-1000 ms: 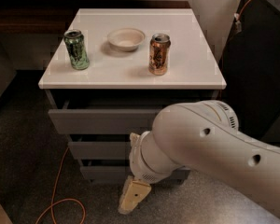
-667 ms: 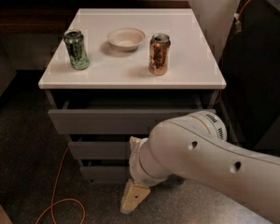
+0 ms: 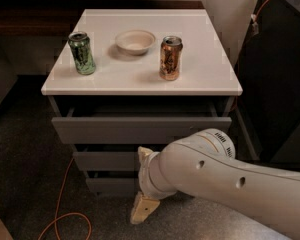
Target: Place orange can into middle drawer
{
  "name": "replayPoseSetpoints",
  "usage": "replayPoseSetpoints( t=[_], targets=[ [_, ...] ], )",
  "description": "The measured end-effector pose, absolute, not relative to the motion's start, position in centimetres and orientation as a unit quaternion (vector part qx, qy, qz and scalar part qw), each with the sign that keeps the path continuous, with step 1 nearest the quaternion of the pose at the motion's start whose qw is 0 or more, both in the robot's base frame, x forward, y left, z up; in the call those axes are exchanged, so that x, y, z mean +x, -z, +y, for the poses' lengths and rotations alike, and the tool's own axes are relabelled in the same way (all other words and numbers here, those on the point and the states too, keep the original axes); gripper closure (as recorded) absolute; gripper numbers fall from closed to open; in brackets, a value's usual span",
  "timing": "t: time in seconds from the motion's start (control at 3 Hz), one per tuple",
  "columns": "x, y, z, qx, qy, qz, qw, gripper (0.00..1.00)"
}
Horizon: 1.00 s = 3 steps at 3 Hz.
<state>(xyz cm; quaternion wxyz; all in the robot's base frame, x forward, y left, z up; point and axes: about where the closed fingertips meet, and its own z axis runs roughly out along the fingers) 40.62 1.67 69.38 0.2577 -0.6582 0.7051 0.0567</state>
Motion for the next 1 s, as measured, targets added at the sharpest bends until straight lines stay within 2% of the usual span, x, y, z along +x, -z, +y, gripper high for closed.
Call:
replayPoseSetpoints(
  t=[1.0],
  targets=[
    [44.8, -60.5, 1.0, -0.656, -0.074, 0.705, 0.259, 0.0]
  ],
)
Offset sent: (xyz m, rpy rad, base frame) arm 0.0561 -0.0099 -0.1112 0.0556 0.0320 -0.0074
